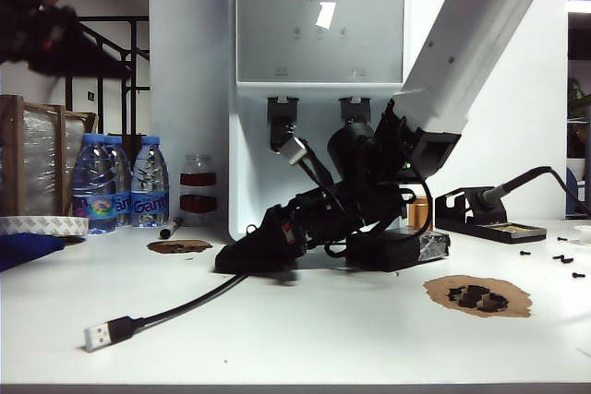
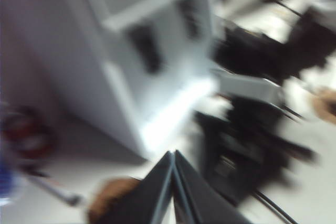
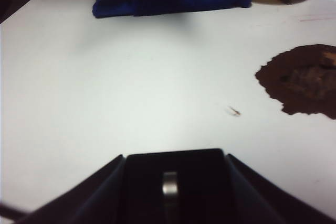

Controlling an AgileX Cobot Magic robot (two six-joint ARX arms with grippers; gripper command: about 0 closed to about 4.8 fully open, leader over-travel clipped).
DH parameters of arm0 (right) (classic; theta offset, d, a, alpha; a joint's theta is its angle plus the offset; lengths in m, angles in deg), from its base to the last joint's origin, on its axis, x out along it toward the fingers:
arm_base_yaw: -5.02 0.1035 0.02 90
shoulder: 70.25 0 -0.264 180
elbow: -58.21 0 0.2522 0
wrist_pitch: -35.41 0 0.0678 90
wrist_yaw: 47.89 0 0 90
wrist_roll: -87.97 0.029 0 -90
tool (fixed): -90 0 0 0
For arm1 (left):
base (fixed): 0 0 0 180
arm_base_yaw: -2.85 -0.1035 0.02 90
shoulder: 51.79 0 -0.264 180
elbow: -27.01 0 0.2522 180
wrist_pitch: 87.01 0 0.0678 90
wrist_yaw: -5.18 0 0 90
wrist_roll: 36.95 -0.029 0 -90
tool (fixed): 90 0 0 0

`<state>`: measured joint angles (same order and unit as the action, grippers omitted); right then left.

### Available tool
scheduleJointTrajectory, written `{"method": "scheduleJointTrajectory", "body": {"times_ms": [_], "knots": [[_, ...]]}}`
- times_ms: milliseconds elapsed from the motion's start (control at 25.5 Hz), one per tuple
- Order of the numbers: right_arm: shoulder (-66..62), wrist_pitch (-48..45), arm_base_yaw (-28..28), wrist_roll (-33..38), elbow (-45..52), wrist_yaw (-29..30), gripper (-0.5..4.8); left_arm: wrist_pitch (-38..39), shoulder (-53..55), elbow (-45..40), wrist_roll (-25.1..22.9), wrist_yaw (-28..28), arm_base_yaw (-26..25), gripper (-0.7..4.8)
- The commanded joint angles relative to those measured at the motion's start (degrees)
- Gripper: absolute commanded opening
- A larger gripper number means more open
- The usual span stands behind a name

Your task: Take the USB flash drive out of the black sponge and insert it into the slot on top of the black USB adpator box.

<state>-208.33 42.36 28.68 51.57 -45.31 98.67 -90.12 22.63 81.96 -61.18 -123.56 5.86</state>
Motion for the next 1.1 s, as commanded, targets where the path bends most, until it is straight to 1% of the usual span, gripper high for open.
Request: {"method": "scheduleJointTrajectory", "body": {"times_ms": [39,78,118,235,313,353,431,470,548,588,627,666,744,783,862,901,940,979,1018,1058,1097], "knots": [[2.08,-9.60,-0.59,9.03,-0.11,0.66,4.31,-12.02,-0.07,0.07,9.97,8.94,-0.09,-0.05],[2.67,-13.00,-0.68,12.68,-0.11,1.60,4.47,-16.15,-0.20,0.09,12.87,13.70,-0.07,-0.05],[2.99,-14.19,-0.68,13.33,-0.11,1.99,4.47,-17.92,-0.24,0.09,13.94,16.15,-0.07,-0.05],[4.31,-15.47,-0.68,15.87,-0.11,3.28,4.47,-20.98,-0.68,0.09,14.71,23.65,-0.07,-0.05],[5.14,-15.61,-0.68,17.27,-0.11,3.69,4.46,-21.11,-1.40,0.07,14.73,27.34,-0.35,-0.05],[6.21,-15.61,-0.68,19.28,-0.09,5.51,4.44,-21.09,-2.40,0.07,15.06,29.99,-0.92,-0.05],[9.22,-15.67,-0.68,20.79,1.03,7.76,4.44,-20.87,-6.45,0.07,18.38,35.30,-3.61,-0.05],[10.99,-16.66,-0.68,20.79,2.43,8.11,4.42,-19.52,-8.72,0.07,19.34,36.33,-4.98,-0.05],[12.92,-19.85,-0.72,20.76,4.85,7.93,4.18,-15.89,-11.69,0.07,20.37,36.15,-6.80,-0.05],[14.03,-22.45,-1.03,20.79,6.45,7.93,3.88,-12.48,-14.01,0.07,20.81,35.85,-7.93,-0.05],[15.58,-26.21,-1.36,20.81,8.92,7.87,3.39,-8.70,-16.33,0.07,21.29,35.17,-8.96,-0.05],[16.87,-29.38,-1.51,20.83,11.02,7.58,3.08,-5.16,-18.69,0.07,21.49,34.25,-9.88,-0.05],[19.98,-35.58,-2.03,23.34,15.72,5.18,2.26,1.49,-23.41,0.07,22.32,31.69,-11.87,-0.05],[21.38,-38.27,-2.23,24.68,17.84,3.13,2.08,4.63,-25.94,0.07,22.77,30.21,-13.03,-0.05],[24.76,-42.18,-2.51,26.75,22.16,-2.73,1.76,10.78,-31.58,0.07,23.41,26.34,-16.00,-0.05],[26.23,-42.73,-2.78,26.69,23.80,-5.38,1.73,13.29,-34.16,0.07,23.54,24.26,-17.27,-0.05],[27.63,-42.66,-2.89,26.69,25.18,-8.63,1.58,15.98,-36.59,0.07,23.65,22.49,-18.49,-0.05],[28.98,-42.64,-3.08,26.53,26.45,-11.85,1.31,19.15,-39.23,0.07,23.65,20.81,-19.63,-0.05],[30.34,-42.60,-3.17,26.27,27.69,-15.26,0.88,22.53,-41.83,0.07,23.65,18.99,-20.70,-0.05],[32.89,-42.47,-3.41,26.10,29.90,-21.99,-0.05,29.97,-47.30,0.04,23.61,14.97,-22.77,-0.05],[34.40,-41.99,-3.45,26.10,30.99,-26.21,-0.02,34.34,-50.58,0.04,23.61,13.20,-24.02,-0.05]]}}
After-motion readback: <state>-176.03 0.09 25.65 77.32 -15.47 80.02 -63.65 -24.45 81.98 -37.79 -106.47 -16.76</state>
